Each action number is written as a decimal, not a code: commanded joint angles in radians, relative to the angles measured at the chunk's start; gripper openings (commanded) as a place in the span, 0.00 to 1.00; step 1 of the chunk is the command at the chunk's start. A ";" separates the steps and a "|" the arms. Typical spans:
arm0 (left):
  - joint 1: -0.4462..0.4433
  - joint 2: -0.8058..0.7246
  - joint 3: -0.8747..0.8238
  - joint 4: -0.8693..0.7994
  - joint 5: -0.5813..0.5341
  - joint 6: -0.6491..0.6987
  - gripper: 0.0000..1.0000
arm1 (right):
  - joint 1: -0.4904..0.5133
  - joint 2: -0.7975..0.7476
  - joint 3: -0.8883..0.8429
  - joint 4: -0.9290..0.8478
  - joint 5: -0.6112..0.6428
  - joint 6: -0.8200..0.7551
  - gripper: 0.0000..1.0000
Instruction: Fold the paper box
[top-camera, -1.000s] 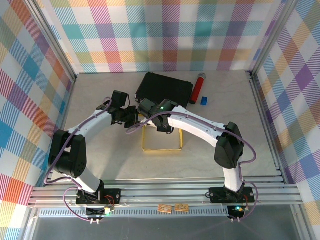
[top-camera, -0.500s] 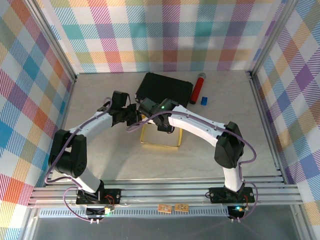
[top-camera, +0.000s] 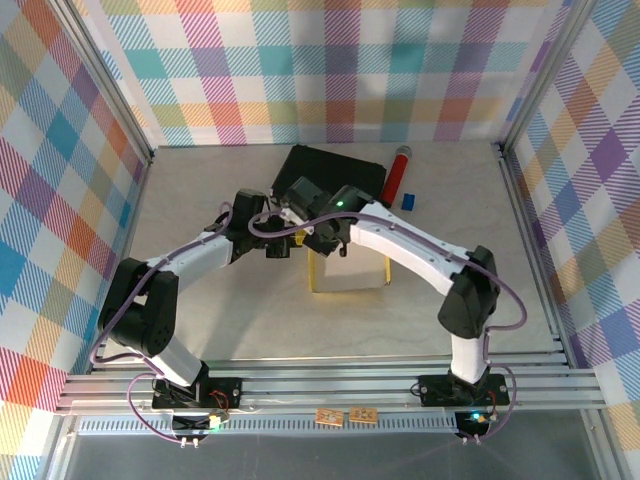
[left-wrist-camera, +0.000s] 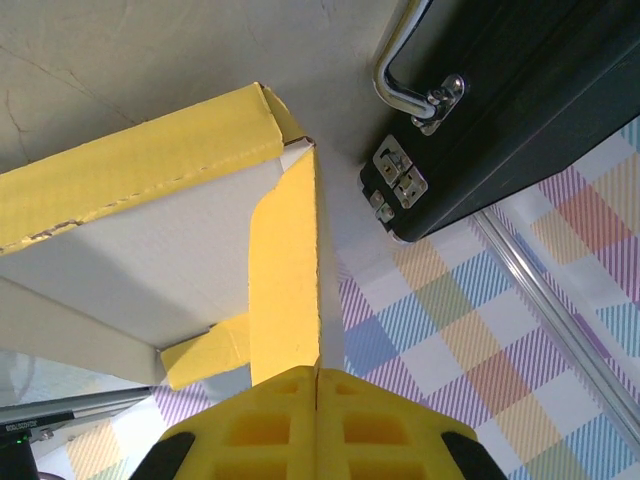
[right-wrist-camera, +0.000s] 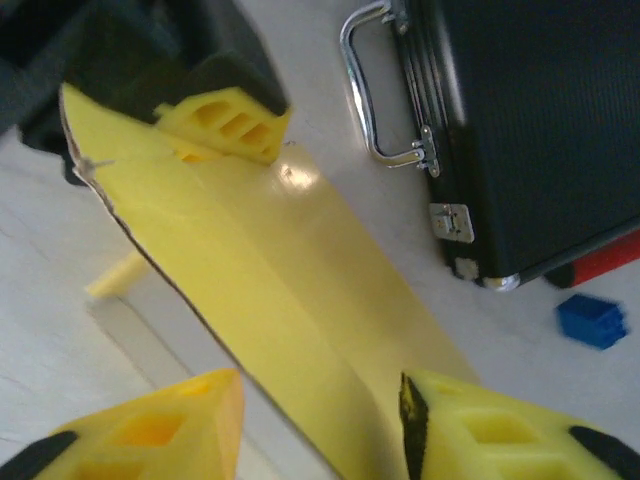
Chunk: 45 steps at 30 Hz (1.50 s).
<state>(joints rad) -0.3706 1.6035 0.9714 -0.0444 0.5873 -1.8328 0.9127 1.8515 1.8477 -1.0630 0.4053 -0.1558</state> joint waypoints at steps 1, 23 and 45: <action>0.006 -0.016 0.003 0.027 0.035 0.009 0.00 | -0.034 -0.145 0.026 0.004 -0.115 0.205 0.54; 0.008 0.002 0.125 -0.124 0.036 0.125 0.00 | -0.828 -0.100 -0.132 -0.106 -1.045 0.953 0.42; 0.004 0.016 0.135 -0.107 0.027 0.115 0.00 | -0.757 -0.118 -0.347 0.066 -1.126 1.035 0.38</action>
<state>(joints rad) -0.3698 1.6051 1.0714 -0.1577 0.6048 -1.7123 0.1356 1.7679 1.4994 -1.0306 -0.6861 0.8452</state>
